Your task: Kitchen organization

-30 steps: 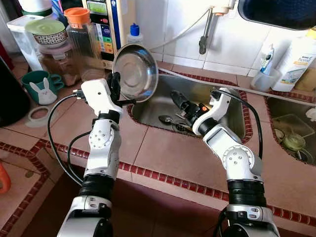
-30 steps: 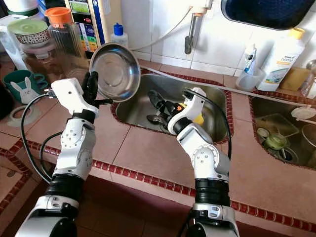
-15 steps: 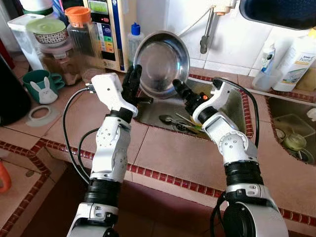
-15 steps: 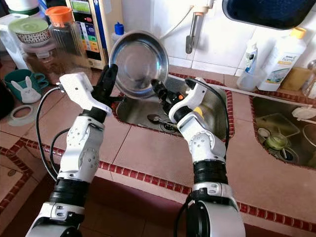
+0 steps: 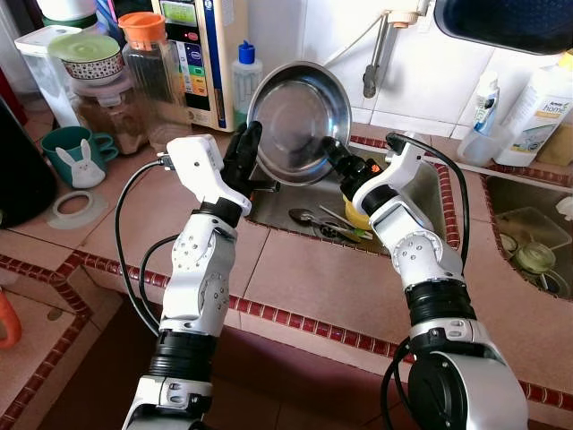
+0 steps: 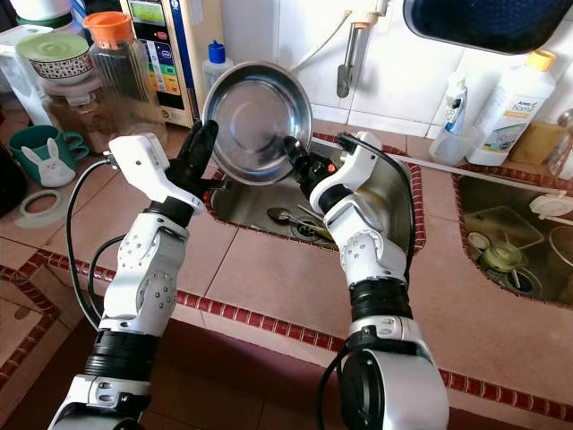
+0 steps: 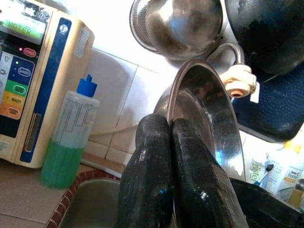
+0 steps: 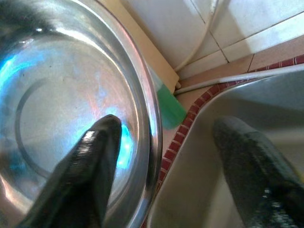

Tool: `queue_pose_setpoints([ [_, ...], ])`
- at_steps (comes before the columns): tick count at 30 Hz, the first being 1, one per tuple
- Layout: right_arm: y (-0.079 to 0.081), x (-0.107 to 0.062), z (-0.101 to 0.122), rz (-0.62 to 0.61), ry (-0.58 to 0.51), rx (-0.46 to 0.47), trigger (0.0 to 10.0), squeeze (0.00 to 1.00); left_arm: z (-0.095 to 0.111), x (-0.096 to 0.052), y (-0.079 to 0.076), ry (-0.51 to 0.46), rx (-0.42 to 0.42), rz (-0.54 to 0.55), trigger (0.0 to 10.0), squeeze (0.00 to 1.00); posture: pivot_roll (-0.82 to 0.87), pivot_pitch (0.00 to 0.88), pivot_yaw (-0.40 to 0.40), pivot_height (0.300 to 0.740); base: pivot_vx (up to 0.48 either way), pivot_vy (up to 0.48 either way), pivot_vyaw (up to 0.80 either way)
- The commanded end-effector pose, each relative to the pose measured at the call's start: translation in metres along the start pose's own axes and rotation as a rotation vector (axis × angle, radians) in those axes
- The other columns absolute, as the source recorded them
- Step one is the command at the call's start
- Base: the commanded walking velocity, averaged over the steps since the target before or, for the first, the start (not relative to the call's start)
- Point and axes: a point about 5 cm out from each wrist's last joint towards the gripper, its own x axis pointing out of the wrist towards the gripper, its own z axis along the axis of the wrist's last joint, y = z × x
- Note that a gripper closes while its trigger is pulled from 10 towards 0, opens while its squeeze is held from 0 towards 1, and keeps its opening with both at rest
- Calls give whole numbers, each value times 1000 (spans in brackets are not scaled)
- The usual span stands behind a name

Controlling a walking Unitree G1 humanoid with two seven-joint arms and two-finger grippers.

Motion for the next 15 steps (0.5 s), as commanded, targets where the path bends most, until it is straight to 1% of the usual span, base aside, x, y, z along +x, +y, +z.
queue_pose_setpoints([
  [1,0,3,3,2,-9,15,0,0,3,0,-9,-8,-29,-37,0,0,74,22,-34,740,0,0,0],
  [7,1,4,1,10,-8,46,0,0,3,-2,-10,-3,-40,-38,0,0,76,25,-35,740,0,0,0],
  [11,0,5,0,28,-5,112,0,0,-2,-6,-7,30,-89,-25,0,0,79,30,-32,740,0,0,0],
  [15,-2,4,1,23,-11,116,0,0,-5,-10,-3,49,-92,-7,0,0,78,33,-30,740,0,0,0],
])
